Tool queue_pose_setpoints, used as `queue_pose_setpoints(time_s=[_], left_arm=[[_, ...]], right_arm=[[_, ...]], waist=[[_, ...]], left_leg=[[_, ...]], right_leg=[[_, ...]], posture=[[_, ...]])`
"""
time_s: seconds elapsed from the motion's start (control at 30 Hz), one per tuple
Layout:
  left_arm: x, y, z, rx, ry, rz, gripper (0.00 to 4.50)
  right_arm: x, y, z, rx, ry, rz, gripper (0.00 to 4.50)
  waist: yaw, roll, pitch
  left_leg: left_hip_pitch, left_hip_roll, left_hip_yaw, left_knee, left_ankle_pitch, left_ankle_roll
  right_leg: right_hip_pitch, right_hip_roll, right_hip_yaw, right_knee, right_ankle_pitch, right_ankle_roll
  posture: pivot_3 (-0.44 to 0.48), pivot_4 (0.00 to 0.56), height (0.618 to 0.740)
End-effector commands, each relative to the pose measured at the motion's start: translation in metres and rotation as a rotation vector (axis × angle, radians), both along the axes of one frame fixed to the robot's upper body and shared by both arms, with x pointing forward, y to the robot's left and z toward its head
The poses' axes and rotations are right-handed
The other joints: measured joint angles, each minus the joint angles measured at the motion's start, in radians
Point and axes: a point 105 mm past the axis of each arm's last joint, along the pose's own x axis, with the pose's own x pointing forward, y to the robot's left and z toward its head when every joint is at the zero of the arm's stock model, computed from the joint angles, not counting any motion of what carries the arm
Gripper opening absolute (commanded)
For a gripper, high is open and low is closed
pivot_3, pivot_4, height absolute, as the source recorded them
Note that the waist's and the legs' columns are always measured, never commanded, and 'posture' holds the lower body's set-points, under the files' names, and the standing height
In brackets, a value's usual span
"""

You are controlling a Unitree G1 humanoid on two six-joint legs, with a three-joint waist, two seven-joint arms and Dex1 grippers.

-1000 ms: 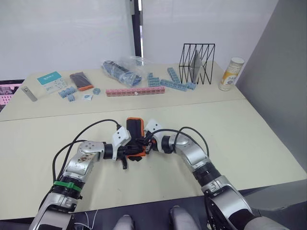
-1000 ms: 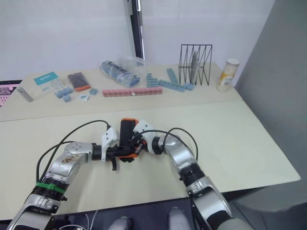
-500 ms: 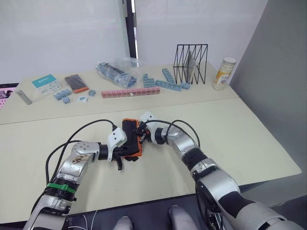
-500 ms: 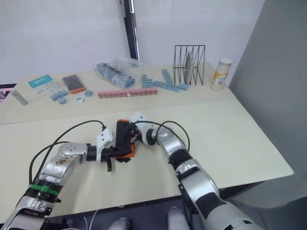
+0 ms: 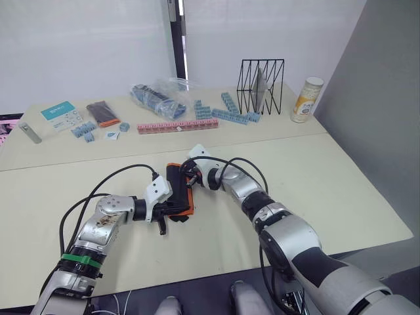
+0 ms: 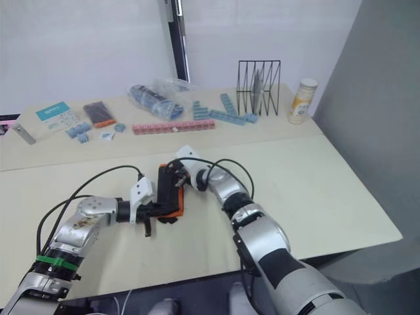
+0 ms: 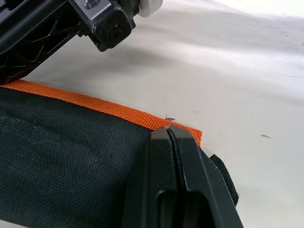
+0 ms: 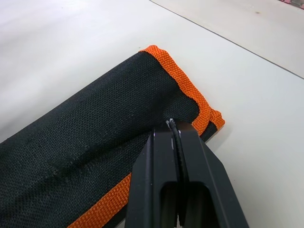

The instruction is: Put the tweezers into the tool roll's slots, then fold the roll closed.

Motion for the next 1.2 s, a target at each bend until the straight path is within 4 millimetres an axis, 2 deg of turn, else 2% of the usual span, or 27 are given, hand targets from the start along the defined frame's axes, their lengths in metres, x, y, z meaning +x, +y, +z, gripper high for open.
queue_pose_setpoints(time_s=[0.03, 0.1, 0.2, 0.27, 0.33, 0.4, 0.5, 0.6, 0.63, 0.67, 0.8, 0.87, 0.93, 1.0, 1.13, 1.2], left_arm=[[-0.011, 0.017, -0.030, 0.073, 0.116, 0.059, 0.04], [-0.005, 0.022, -0.026, 0.075, 0.085, 0.093, 0.04], [0.005, 0.034, -0.016, 0.078, 0.050, 0.151, 0.04], [0.010, 0.040, 0.005, 0.004, 0.021, 0.182, 0.04], [0.010, 0.044, 0.022, -0.065, 0.014, 0.195, 0.04], [0.009, 0.051, 0.037, -0.147, 0.022, 0.229, 0.04], [0.000, 0.087, 0.050, -0.133, -0.048, 0.305, 0.04], [-0.004, 0.108, 0.058, -0.130, -0.086, 0.374, 0.04], [-0.005, 0.116, 0.062, -0.127, -0.097, 0.399, 0.04], [-0.008, 0.130, 0.066, -0.106, -0.117, 0.438, 0.04], [-0.025, 0.174, 0.075, -0.039, -0.168, 0.550, 1.20], [-0.030, 0.183, 0.076, -0.028, -0.180, 0.571, 1.87], [-0.039, 0.201, 0.074, -0.007, -0.188, 0.616, 2.49], [-0.046, 0.219, 0.073, 0.010, -0.195, 0.669, 3.20], [-0.054, 0.238, 0.076, 0.015, -0.211, 0.732, 4.48], [-0.060, 0.244, 0.075, 0.020, -0.207, 0.751, 4.48]], right_arm=[[-0.001, 0.000, 0.000, 0.004, 0.001, 0.014, 0.00], [0.001, 0.002, 0.012, 0.033, -0.025, 0.025, 0.00], [0.004, 0.007, 0.046, 0.143, -0.079, 0.053, 0.00], [0.000, 0.006, 0.077, 0.232, -0.155, 0.102, 0.00], [-0.008, 0.001, 0.096, 0.274, -0.209, 0.141, 0.00], [-0.017, -0.009, 0.102, 0.262, -0.247, 0.163, 0.00], [-0.035, -0.040, 0.106, 0.208, -0.285, 0.143, 0.00], [-0.051, -0.065, 0.108, 0.198, -0.284, 0.107, 0.00], [-0.054, -0.075, 0.106, 0.182, -0.285, 0.087, 0.00], [-0.059, -0.096, 0.100, 0.151, -0.282, 0.042, 0.00], [-0.082, -0.164, 0.084, 0.107, -0.253, -0.094, 1.21], [-0.089, -0.180, 0.079, 0.097, -0.240, -0.124, 1.89], [-0.100, -0.226, 0.060, 0.023, -0.221, -0.237, 2.53], [-0.112, -0.260, 0.050, -0.023, -0.216, -0.330, 3.24], [-0.134, -0.297, 0.040, -0.033, -0.216, -0.427, 4.50], [-0.144, -0.313, 0.031, -0.037, -0.200, -0.476, 4.50]], waist=[[-0.002, 0.000, 0.000], [-0.003, 0.000, 0.000], [-0.005, 0.000, 0.000], [-0.007, 0.000, 0.001], [-0.010, 0.000, 0.002], [-0.008, 0.001, 0.002], [0.001, 0.001, 0.002], [0.020, 0.001, 0.002], [0.025, 0.001, 0.003], [0.033, 0.000, 0.004], [0.055, -0.001, 0.005], [0.067, -0.001, 0.005], [0.070, -0.001, 0.005], [0.079, -0.001, 0.005], [0.077, -0.004, 0.007], [0.073, -0.006, 0.008]], left_leg=[[0.000, 0.000, 0.000, 0.000, 0.000, 0.000], [0.000, 0.000, 0.000, 0.000, 0.000, 0.000], [-0.001, 0.000, 0.000, 0.000, 0.000, 0.000], [-0.002, 0.000, 0.000, 0.000, 0.000, 0.000], [-0.004, 0.000, 0.000, 0.000, 0.000, 0.000], [-0.005, 0.000, -0.001, 0.000, 0.000, 0.000], [-0.008, 0.000, -0.001, 0.000, 0.000, 0.000], [-0.015, 0.000, -0.001, 0.000, 0.000, -0.001], [-0.021, -0.001, -0.001, 0.000, 0.000, -0.001], [-0.023, -0.001, -0.001, 0.001, 0.000, -0.001], [-0.024, -0.001, -0.001, 0.001, 0.000, -0.001], [-0.024, -0.001, 0.000, 0.001, -0.001, -0.002], [-0.024, -0.001, 0.002, 0.001, -0.001, -0.002], [-0.023, -0.001, 0.002, 0.001, -0.001, -0.002], [-0.023, -0.001, 0.005, 0.003, -0.001, -0.002], [-0.023, 0.000, 0.006, 0.004, -0.001, -0.002]], right_leg=[[0.000, 0.000, 0.000, 0.000, 0.000, 0.000], [0.000, 0.000, 0.000, 0.000, 0.000, 0.000], [-0.001, 0.000, 0.000, 0.000, 0.000, 0.000], [-0.002, 0.000, 0.000, 0.000, 0.000, 0.000], [-0.004, 0.000, 0.000, 0.001, 0.000, 0.000], [-0.005, 0.001, 0.000, 0.001, 0.000, 0.000], [-0.006, 0.000, -0.001, -0.001, 0.000, 0.000], [-0.012, -0.001, -0.001, -0.002, 0.000, 0.000], [-0.017, -0.002, -0.001, -0.002, 0.000, 0.000], [-0.020, -0.002, -0.001, -0.001, 0.000, 0.000], [-0.020, -0.003, -0.001, -0.003, 0.000, 0.000], [-0.019, -0.003, -0.001, -0.006, 0.000, 0.000], [-0.019, -0.004, -0.001, -0.006, 0.000, 0.000], [-0.018, -0.003, -0.001, -0.006, 0.000, -0.001], [-0.018, -0.003, 0.000, -0.006, 0.000, -0.001], [-0.018, -0.003, 0.000, -0.006, -0.001, -0.001]], posture=[[0.000, 0.150, 0.737], [0.000, 0.150, 0.737], [0.000, 0.150, 0.737], [0.000, 0.150, 0.737], [0.000, 0.150, 0.737], [0.000, 0.150, 0.737], [0.000, 0.150, 0.737], [0.000, 0.150, 0.737], [0.000, 0.150, 0.737], [0.000, 0.150, 0.737], [0.000, 0.150, 0.737], [0.000, 0.150, 0.737], [0.000, 0.150, 0.737], [0.000, 0.150, 0.737], [0.000, 0.150, 0.737], [0.000, 0.150, 0.737]])
